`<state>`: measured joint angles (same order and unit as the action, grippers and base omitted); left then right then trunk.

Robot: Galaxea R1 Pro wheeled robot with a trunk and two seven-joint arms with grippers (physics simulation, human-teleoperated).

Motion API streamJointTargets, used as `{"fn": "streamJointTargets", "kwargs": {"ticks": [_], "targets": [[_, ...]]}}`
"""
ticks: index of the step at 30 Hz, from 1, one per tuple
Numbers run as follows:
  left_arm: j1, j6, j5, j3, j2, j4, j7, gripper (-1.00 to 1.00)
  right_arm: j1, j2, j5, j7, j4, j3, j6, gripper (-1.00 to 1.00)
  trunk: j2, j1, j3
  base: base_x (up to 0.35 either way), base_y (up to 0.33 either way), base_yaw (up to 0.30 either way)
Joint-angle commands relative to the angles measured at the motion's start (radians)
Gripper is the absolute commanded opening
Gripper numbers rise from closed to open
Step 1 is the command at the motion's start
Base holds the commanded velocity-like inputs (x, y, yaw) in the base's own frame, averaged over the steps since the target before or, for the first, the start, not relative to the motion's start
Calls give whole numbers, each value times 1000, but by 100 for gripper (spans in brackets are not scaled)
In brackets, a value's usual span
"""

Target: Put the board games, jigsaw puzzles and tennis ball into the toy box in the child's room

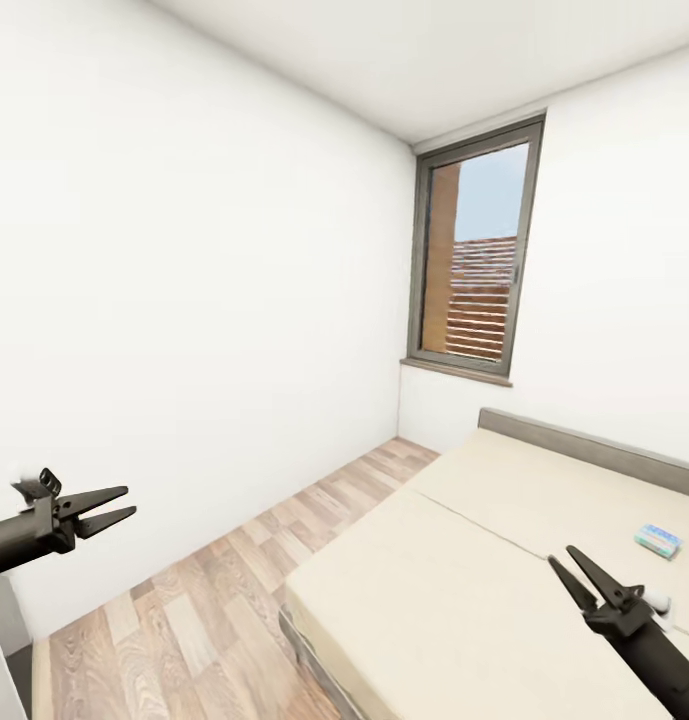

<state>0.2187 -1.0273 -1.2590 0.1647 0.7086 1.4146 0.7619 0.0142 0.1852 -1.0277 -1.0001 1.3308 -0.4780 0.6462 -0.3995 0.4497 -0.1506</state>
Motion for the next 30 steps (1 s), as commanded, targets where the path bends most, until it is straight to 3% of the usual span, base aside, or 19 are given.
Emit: {"fn": "streamJointTargets", "kwargs": {"ticks": [1,13,18,24,30], "targets": [[1,-4,3,0,0,0,4,100,-3,0,-7,6,-2,-1,12,100,-1,0,0,-2,-184,-148],[1,-4,3,-2,0,0,0,100,-49,2,-6,224,-21,-8,63,100,-1,0,16,-1,-48,-36],[1,-2,3,-2,0,0,-2,100,-63,1,-8,295,-34,-38,83,100,-1,0,24,0,-34,-1],[1,2,8,-2,0,0,-2,100,-69,0,-11,316,-80,-76,92,100,-1,0,33,-43,-232,0],[1,4,69,6,-1,0,3,100,-69,-10,-13,313,-93,-122,94,100,-1,0,37,-160,-256,-3]]}}
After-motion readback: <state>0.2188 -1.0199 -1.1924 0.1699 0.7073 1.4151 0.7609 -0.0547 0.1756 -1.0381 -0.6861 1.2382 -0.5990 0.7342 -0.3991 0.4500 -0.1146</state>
